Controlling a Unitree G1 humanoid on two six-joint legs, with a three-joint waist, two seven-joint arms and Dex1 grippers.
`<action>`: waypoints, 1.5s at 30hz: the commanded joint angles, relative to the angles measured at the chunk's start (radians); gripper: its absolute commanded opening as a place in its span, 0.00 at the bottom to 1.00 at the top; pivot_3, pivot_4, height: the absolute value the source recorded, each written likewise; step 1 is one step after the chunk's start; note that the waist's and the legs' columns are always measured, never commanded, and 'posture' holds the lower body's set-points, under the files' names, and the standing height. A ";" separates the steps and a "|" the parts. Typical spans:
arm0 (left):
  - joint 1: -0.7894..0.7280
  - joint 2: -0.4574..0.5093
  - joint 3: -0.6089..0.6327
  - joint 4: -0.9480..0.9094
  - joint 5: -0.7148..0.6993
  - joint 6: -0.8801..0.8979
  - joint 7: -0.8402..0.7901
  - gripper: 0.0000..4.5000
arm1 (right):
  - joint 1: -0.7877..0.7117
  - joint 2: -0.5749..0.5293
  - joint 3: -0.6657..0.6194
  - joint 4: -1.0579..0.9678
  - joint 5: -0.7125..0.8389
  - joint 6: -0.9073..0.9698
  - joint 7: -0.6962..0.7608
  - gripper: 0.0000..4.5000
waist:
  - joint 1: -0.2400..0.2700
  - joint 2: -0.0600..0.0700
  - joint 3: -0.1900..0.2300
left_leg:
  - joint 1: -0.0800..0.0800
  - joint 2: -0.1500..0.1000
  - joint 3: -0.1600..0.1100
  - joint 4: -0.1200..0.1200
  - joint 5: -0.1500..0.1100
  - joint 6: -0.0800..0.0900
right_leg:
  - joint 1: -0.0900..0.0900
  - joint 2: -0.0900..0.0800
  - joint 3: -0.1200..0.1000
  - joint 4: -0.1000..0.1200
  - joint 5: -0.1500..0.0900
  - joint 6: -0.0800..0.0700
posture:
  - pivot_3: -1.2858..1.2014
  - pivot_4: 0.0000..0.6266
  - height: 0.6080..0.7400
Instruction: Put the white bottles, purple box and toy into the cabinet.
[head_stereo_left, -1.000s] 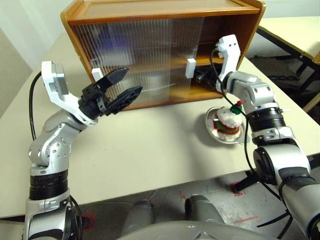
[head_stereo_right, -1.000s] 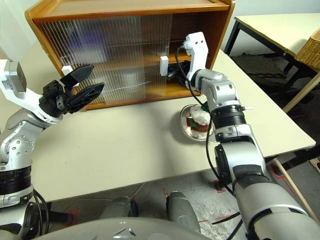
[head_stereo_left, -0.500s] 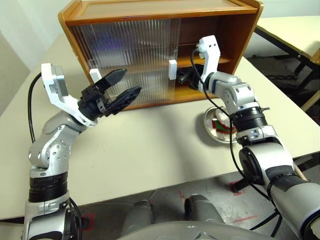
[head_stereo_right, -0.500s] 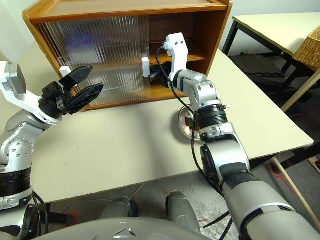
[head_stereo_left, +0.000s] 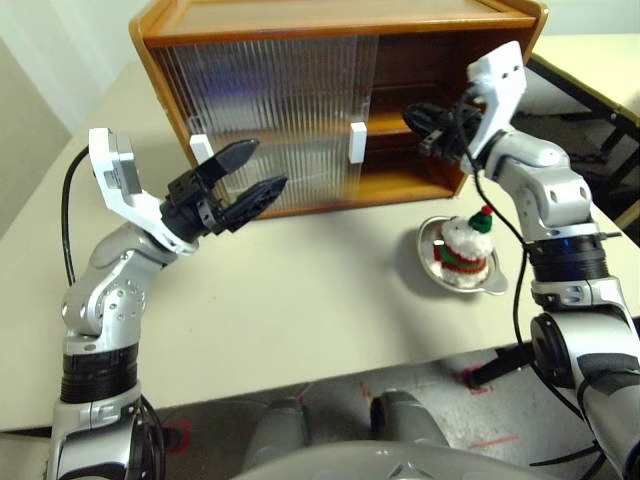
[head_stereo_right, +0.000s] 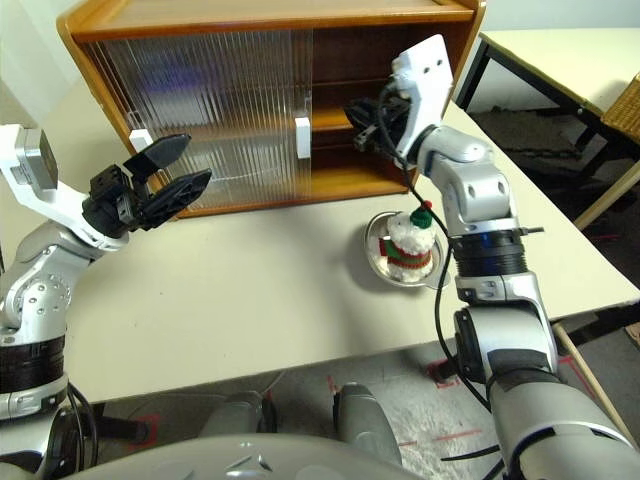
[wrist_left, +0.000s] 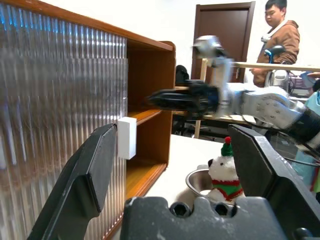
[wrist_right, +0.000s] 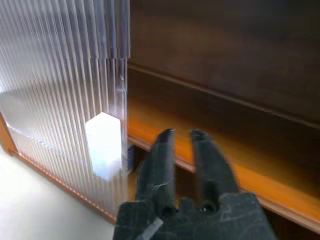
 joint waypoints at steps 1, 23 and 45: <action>-0.014 -0.007 -0.018 0.013 0.015 -0.010 -0.019 1.00 | 0.084 -0.014 -0.063 -0.130 0.086 0.020 0.016 0.49 | -0.002 0.000 0.000 | 0.000 0.000 0.000 0.000 0.000 0.001 | 0.000 0.000 0.000 0.000 0.000 0.000 | 0.51 0.00 1.00; -0.004 -0.006 -0.015 0.021 0.011 -0.006 -0.039 1.00 | 0.964 0.108 -0.241 -0.570 0.267 -0.227 -0.012 0.99 | -0.002 -0.001 -0.001 | 0.004 0.001 0.001 0.001 -0.002 -0.003 | 0.003 0.000 0.001 0.002 -0.005 0.003 | 0.51 0.01 1.00; -0.017 0.009 -0.005 0.016 0.004 0.001 -0.026 1.00 | 0.958 0.117 -0.170 -0.353 0.221 -0.341 -0.010 0.99 | 0.003 -0.001 -0.001 | 0.004 0.001 0.001 0.001 -0.002 -0.003 | 0.003 0.000 0.000 0.002 -0.007 0.001 | 0.52 0.01 1.00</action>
